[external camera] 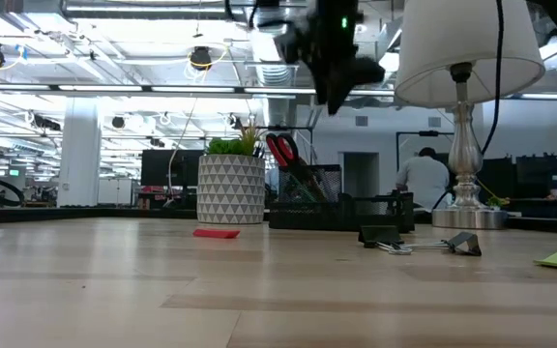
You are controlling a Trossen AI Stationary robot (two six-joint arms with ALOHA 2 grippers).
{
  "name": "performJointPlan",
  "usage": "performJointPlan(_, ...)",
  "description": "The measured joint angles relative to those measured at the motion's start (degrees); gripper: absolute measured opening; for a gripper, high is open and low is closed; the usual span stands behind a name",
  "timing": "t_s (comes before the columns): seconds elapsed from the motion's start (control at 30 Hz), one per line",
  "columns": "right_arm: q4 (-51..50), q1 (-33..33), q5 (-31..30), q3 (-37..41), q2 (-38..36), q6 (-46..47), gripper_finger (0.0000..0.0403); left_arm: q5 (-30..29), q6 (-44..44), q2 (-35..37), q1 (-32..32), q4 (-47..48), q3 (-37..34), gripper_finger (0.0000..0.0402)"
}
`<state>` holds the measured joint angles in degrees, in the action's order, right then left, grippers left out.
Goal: Pick and place office supplies into organizer
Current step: Put the orange eraser into the black desk organizer
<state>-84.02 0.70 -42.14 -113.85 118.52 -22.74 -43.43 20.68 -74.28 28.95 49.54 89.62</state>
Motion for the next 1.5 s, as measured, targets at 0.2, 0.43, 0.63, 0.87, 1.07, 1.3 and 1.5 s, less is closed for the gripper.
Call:
performJointPlan(0.2, -5.4, 3.2, 16.0, -10.9, -2.2, 12.3, 0.0152, 1.4, 0.4, 0.4, 0.0, 1.7, 0.0, 0.0173)
performJointPlan(0.43, -3.2, 5.4, 36.5, -14.3, -11.8, 28.5, 0.0108, -0.4, -0.8, 4.4, -1.1, 13.1, 0.0, 0.0173)
performJointPlan(0.63, -2.4, 9.8, 44.3, -14.3, -17.4, 34.5, 0.0088, -1.6, 17.6, 9.1, -4.0, 36.6, -2.9, 0.0171)
performJointPlan(0.87, -1.1, 15.3, 54.2, -14.2, -24.0, 33.9, 0.0078, 10.5, 7.5, 19.5, -3.9, 4.7, -26.5, 0.0137)
performJointPlan(1.07, 7.8, 19.6, 54.4, -14.2, -31.3, 33.9, 0.0076, 17.8, 0.5, 23.6, -8.1, -31.8, -47.8, 0.0122)
performJointPlan(1.3, 14.4, 23.4, 53.8, -14.2, -35.4, 29.4, 0.0076, 35.4, -3.3, 16.9, -17.9, -59.7, -62.2, 0.0122)
performJointPlan(1.5, 15.1, 24.4, 53.6, -14.2, -35.1, 26.8, 0.0076, 52.2, -9.2, 4.0, -25.2, -73.5, -63.2, 0.0123)
